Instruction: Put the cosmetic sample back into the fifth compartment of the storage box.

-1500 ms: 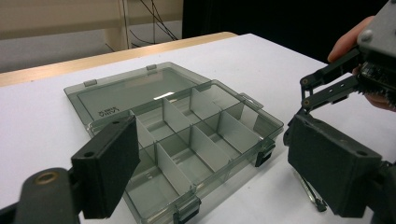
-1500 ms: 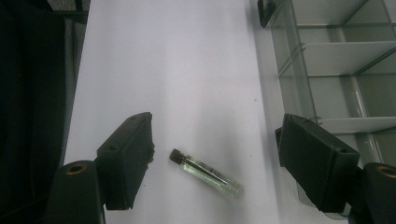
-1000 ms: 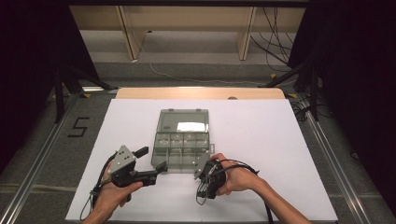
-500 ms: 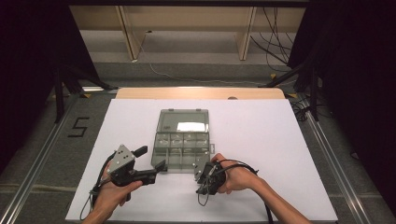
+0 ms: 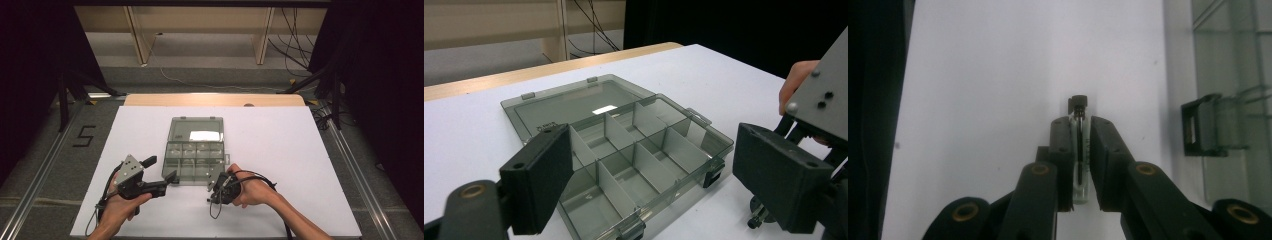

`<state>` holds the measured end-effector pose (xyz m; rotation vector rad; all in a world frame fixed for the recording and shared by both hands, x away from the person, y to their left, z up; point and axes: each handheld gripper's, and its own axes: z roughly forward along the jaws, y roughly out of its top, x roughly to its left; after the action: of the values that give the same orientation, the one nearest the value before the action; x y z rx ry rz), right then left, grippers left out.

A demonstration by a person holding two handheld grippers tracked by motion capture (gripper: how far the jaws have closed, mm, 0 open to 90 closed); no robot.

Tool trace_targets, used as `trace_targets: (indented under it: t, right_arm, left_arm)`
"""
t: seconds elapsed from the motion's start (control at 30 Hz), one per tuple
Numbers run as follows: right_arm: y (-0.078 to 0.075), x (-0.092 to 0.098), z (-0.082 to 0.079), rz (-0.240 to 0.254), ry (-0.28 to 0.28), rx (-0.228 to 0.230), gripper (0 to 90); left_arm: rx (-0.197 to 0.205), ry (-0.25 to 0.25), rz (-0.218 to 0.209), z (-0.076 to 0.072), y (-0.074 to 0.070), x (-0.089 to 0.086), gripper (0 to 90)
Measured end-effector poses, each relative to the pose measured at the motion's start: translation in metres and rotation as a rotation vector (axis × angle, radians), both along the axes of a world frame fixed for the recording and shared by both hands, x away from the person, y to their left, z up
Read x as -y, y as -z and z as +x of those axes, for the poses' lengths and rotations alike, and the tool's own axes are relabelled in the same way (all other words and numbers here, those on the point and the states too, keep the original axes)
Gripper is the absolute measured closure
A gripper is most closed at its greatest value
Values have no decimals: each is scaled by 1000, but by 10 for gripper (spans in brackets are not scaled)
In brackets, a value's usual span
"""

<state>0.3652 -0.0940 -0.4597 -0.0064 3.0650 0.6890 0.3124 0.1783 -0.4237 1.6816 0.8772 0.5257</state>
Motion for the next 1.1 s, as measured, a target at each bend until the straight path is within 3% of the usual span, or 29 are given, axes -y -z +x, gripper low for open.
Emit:
trace_targets:
  t: [0.13, 0.27, 0.47, 0.57, 0.93, 1.0, 1.03, 1.1]
  right_arm:
    - [-7, -1, 1, 75, 55, 2, 812]
    - [-13, -2, 2, 134, 89, 10, 813]
    - [-25, -8, 3, 233, 165, 35, 813]
    - [-28, -13, 5, 285, 206, 42, 813]
    - [-32, -37, 17, 359, 307, 39, 813]
    - [-32, -40, 20, 363, 318, 29, 813]
    - [-32, -41, 22, 367, 324, 34, 813]
    - [-32, -45, 25, 373, 339, 30, 813]
  left_arm:
    - [22, -11, 12, 2, -1, -3, 159]
    - [20, -37, -12, 1, -2, -3, 159]
    - [37, -26, -9, 2, -2, -4, 160]
    - [17, -48, -19, 0, -2, -4, 161]
    - [14, -76, -26, 1, -3, -6, 163]
    - [29, -71, -31, 3, -3, -7, 163]
    - [11, -91, -34, 1, -4, -8, 163]
    - [12, -95, -38, 2, -4, -9, 163]
